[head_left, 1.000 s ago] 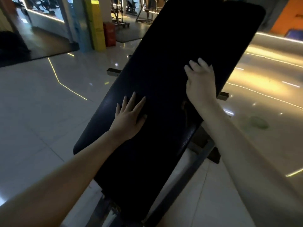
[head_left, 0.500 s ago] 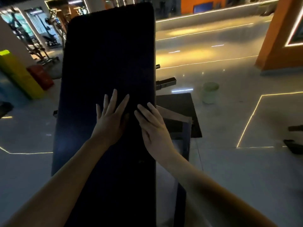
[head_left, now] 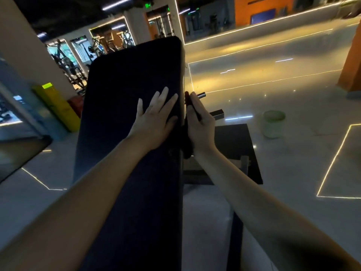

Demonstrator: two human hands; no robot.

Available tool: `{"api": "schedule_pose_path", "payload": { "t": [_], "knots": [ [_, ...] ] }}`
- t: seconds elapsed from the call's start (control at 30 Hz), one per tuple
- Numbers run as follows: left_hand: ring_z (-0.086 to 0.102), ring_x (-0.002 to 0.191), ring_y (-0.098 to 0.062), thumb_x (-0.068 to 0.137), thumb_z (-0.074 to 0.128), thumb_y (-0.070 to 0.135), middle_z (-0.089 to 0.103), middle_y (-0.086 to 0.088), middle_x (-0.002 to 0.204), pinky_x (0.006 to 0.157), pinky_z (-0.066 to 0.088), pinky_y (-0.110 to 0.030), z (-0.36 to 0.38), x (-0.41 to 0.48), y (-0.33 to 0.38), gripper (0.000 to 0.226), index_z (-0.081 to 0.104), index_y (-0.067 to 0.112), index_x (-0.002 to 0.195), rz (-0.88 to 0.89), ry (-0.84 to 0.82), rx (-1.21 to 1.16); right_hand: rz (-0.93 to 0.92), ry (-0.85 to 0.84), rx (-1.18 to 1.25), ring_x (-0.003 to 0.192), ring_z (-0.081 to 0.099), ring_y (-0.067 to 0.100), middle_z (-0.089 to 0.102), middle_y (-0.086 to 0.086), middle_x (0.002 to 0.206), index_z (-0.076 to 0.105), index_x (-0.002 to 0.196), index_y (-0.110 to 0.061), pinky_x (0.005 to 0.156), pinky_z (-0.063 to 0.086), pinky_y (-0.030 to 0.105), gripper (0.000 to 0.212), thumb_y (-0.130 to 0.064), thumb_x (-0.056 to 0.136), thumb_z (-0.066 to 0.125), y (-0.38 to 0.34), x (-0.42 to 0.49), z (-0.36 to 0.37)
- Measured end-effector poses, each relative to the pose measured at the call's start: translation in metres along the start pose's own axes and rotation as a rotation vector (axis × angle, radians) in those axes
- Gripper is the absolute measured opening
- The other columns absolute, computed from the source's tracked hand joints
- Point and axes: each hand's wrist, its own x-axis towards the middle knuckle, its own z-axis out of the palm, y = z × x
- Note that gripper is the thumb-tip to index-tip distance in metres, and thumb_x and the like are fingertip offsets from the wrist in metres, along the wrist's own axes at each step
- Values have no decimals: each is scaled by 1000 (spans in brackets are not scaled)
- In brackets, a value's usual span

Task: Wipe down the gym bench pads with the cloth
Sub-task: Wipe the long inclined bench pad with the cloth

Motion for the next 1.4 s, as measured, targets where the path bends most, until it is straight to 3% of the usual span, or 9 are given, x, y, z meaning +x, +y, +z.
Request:
{"api": "schedule_pose_path", "payload": {
  "t": [0.1, 0.2, 0.3, 0.37, 0.57, 0.97, 1.07, 1.27, 1.4],
  "knots": [
    [-9, 152, -18, 106, 29, 37, -9, -1, 166, 121, -7, -47, -9, 28, -1, 61, 3, 22, 158, -37, 7, 23, 3, 79, 21, 84, 56, -1, 57, -5, 86, 63, 99, -12, 79, 44, 17, 27, 1, 100, 39, 4, 33, 5],
    [-7, 152, -18, 107, 26, 37, -10, -2, 165, 122, -5, -43, -16, 56, -8, 62, -1, 16, 158, -79, 6, 20, 48, 116, 44, 84, 54, 13, 59, 5, 88, 60, 111, 1, 76, 44, 30, 24, -6, 100, 41, 11, 66, 8],
    [-7, 152, -20, 107, 24, 37, -9, -3, 166, 122, -2, -41, -17, 81, -12, 61, -3, 14, 157, -135, 42, -33, -20, -62, 15, 108, 58, 18, 63, 12, 117, 58, 125, -6, 91, 49, 35, 31, -13, 100, 41, 14, 68, 14],
    [-8, 152, -19, 107, 22, 37, -9, -3, 166, 123, -2, -42, -13, 90, -13, 60, -2, 14, 157, -158, 100, -68, -46, -110, -64, 137, 38, 5, 45, 4, 148, 46, 143, -13, 111, 33, 20, 42, -16, 101, 43, 20, 54, 15],
    [-6, 151, -12, 98, 10, 52, -1, 1, 166, 120, -9, -30, 3, 92, -18, 68, 4, 20, 158, -137, 259, -146, -171, -181, -132, 147, 20, 6, 30, -1, 157, 37, 147, -13, 120, 23, 32, 49, -20, 99, 46, 37, 45, 8],
    [-8, 147, -2, 97, 12, 50, -2, 11, 162, 120, -9, -25, 7, 90, -18, 67, 9, 21, 158, -138, 303, -190, -100, -99, -172, 124, 54, 27, 60, 14, 133, 54, 136, -6, 104, 44, 51, 54, -34, 92, 42, 14, 217, 32],
    [-7, 148, -3, 98, 12, 50, -1, 9, 163, 120, -9, -27, 9, 90, -18, 67, 8, 21, 158, -135, 303, -182, -203, -140, -215, 120, 57, 29, 59, 17, 132, 48, 140, -5, 96, 50, 50, 51, -33, 98, 39, 24, 189, 24],
    [-5, 151, -7, 97, 11, 54, 1, 4, 166, 120, -8, -28, 9, 91, -17, 69, 7, 22, 158, -144, 299, -178, -138, -182, -73, 147, 24, 13, 33, 5, 156, 36, 146, -11, 120, 25, 40, 48, -13, 99, 45, 44, 67, 2],
    [-5, 151, -8, 97, 10, 55, 1, 6, 166, 121, -8, -28, 10, 91, -16, 70, 7, 22, 158, -146, 310, -179, -146, -210, -94, 148, 18, 11, 28, -8, 157, 33, 145, -26, 120, 20, 33, 47, -22, 99, 42, 57, 8, -6]
  ]
}}
